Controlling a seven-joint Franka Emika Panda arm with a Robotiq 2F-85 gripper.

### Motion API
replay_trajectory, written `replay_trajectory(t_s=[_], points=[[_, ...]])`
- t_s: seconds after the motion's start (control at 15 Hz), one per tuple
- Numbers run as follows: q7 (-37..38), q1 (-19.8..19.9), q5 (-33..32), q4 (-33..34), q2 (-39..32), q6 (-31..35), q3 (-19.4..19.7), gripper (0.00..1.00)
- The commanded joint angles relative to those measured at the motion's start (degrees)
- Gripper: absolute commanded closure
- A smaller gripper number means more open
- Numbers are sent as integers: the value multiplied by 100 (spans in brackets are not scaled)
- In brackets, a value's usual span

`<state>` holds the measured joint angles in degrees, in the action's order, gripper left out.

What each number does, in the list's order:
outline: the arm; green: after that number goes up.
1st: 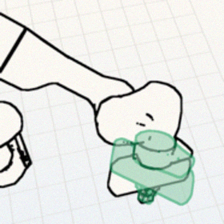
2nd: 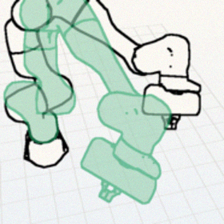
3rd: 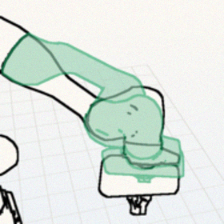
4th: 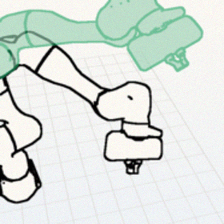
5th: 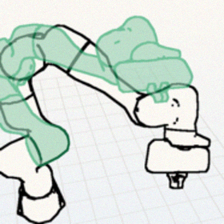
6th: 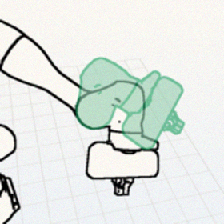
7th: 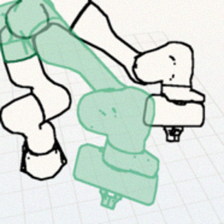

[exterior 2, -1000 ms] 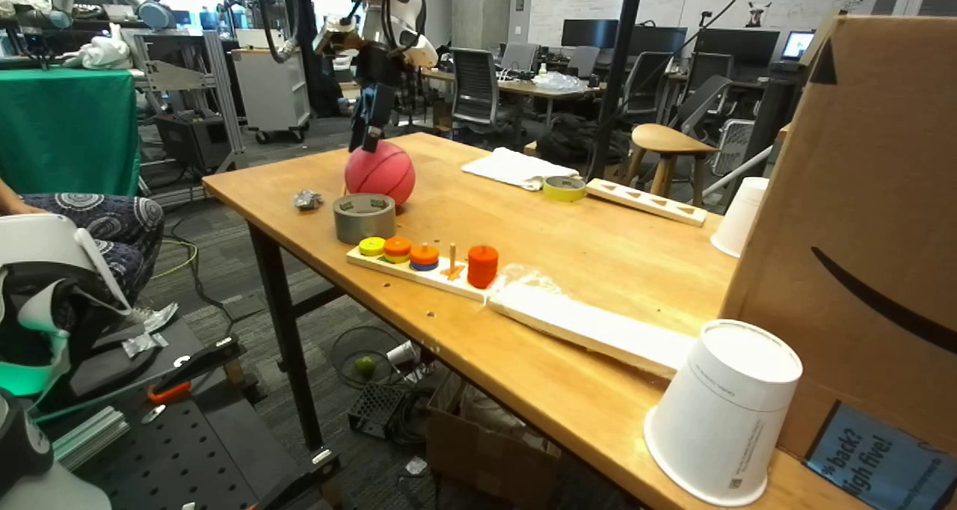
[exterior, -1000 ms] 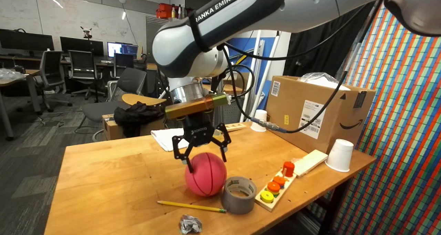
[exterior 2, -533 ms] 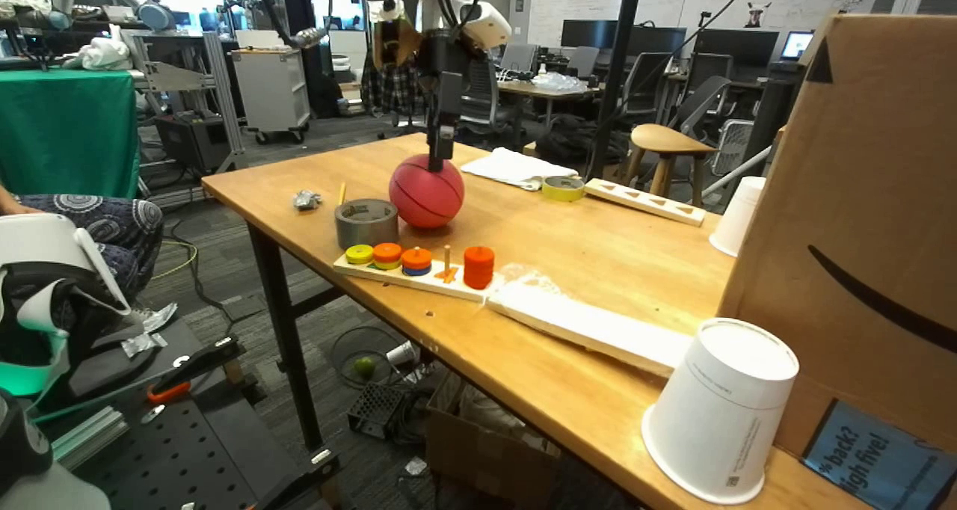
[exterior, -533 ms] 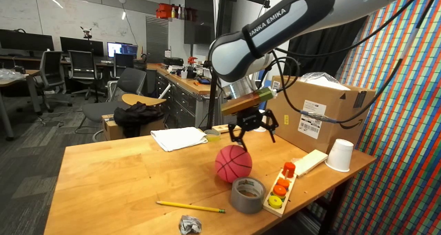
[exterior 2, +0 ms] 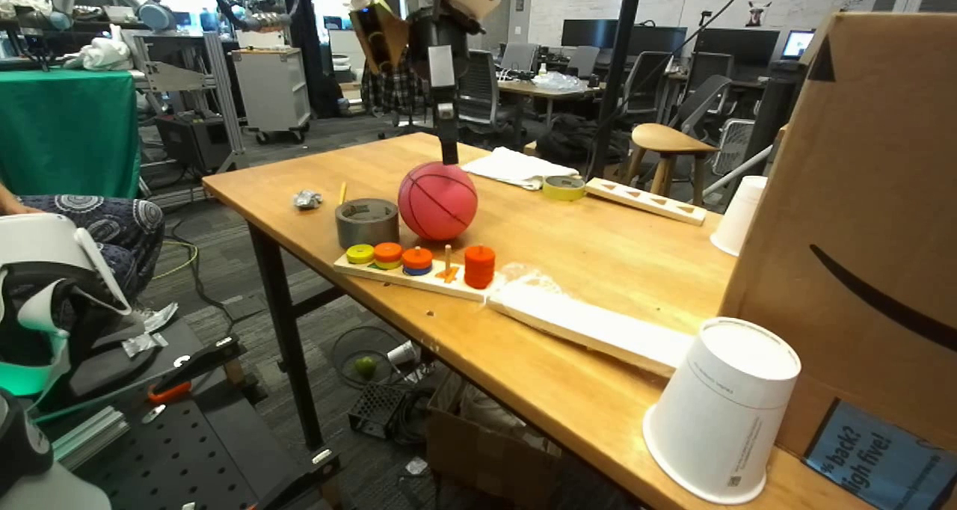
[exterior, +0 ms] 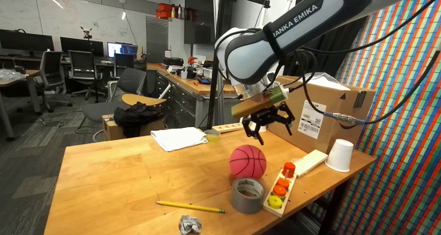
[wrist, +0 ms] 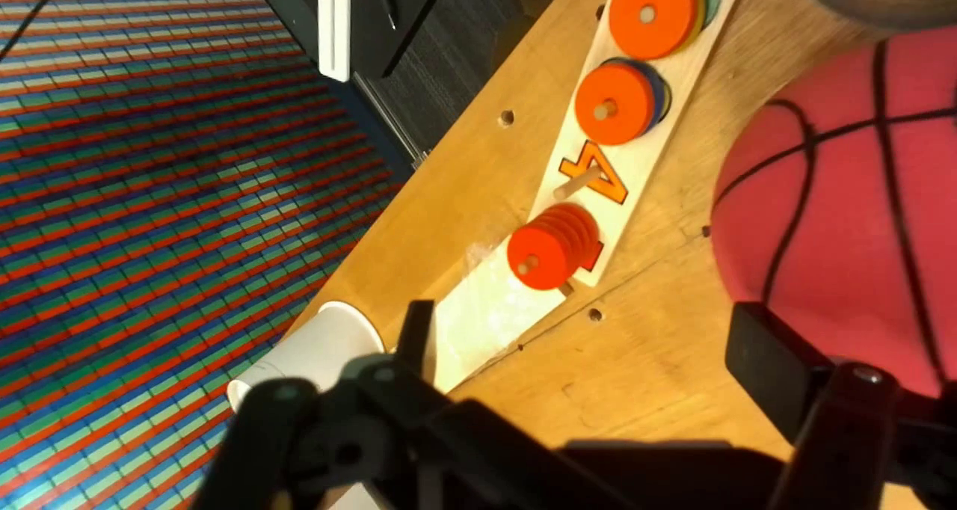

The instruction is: Push the ball to the right

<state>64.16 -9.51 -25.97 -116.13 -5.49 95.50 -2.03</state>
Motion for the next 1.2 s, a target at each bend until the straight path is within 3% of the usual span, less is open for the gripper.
replay_trajectory(t_s=[0.0,0.27,0.53,0.73,1.13], points=[[33,-205,262,-143,288,14,-447,0],[-138,-572,742,181,134,-168,-1003,0],[-341,-735,1141,349,-115,-21,-1234,0],[-1134,-679,1474,226,-215,757,-1230,0],[-2607,-752,1472,194,-453,1916,-1260,0]])
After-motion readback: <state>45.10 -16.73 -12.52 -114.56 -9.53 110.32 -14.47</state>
